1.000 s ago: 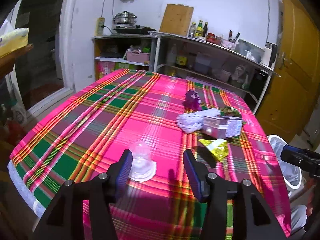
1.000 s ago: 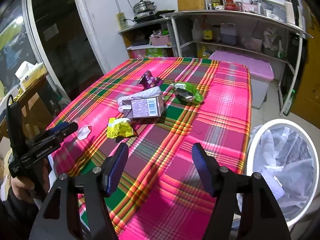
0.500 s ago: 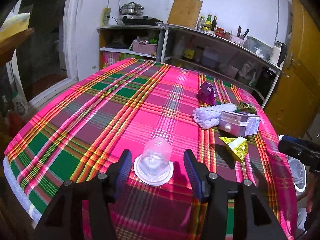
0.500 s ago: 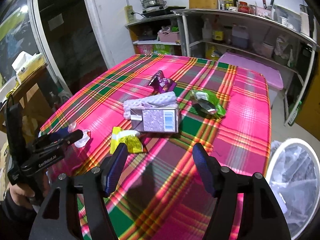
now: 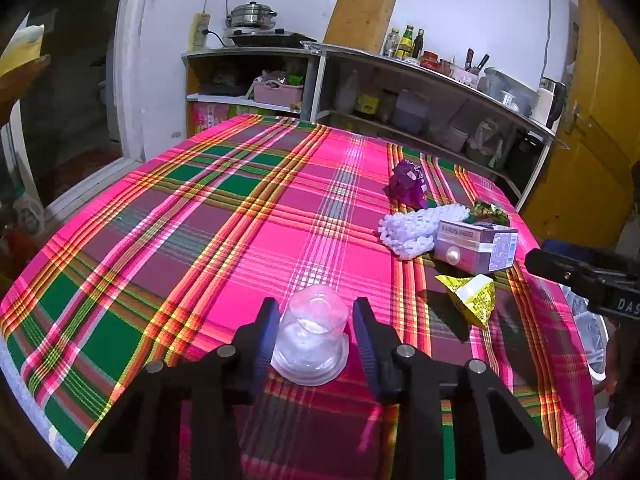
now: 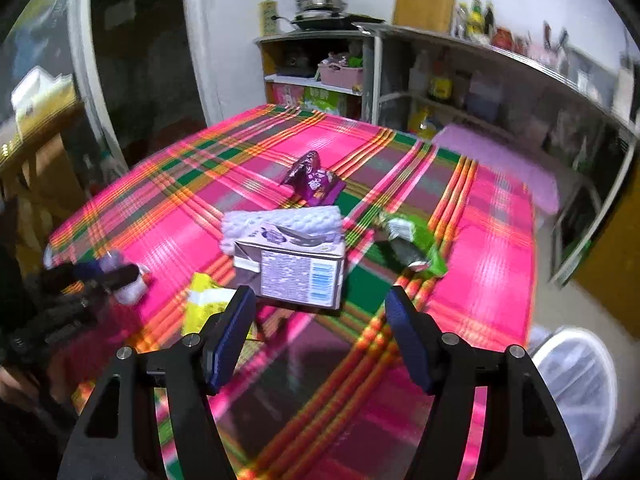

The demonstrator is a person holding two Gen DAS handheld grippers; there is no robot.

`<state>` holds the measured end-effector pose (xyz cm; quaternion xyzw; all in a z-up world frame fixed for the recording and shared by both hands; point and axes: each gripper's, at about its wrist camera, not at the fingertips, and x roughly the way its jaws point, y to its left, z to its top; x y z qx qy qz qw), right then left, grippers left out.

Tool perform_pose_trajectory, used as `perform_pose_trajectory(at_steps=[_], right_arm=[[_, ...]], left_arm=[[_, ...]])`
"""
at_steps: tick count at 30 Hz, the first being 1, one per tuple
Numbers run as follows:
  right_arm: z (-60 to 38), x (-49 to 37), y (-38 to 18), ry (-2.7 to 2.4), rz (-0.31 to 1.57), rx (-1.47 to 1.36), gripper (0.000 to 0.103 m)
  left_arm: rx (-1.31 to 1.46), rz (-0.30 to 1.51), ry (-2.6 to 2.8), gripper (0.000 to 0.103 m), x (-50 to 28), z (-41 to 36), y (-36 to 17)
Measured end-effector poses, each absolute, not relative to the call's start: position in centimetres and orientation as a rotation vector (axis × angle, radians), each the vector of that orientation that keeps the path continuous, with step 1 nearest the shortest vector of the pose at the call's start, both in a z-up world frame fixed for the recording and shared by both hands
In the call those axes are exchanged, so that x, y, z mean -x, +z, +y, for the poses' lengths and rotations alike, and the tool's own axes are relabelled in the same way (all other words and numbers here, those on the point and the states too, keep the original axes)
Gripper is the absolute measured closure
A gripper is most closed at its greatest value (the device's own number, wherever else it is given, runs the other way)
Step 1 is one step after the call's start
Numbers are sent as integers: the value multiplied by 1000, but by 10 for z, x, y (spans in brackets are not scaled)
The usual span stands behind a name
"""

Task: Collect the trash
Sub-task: 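Grasp the clear plastic cup with the left gripper while the right grasps the purple grape milk carton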

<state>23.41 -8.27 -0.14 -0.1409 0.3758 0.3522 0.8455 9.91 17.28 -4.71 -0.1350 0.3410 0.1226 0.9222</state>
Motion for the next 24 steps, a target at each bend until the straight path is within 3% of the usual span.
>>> perform_pose_trajectory(at_steps=[11, 24], right_arm=[[-55, -208, -21, 705, 512, 828, 35], [-29, -203, -41, 725, 338, 1090, 37]], left_arm=[[295, 712, 247, 65, -101, 176, -53], [298, 712, 244, 65, -101, 176, -54]])
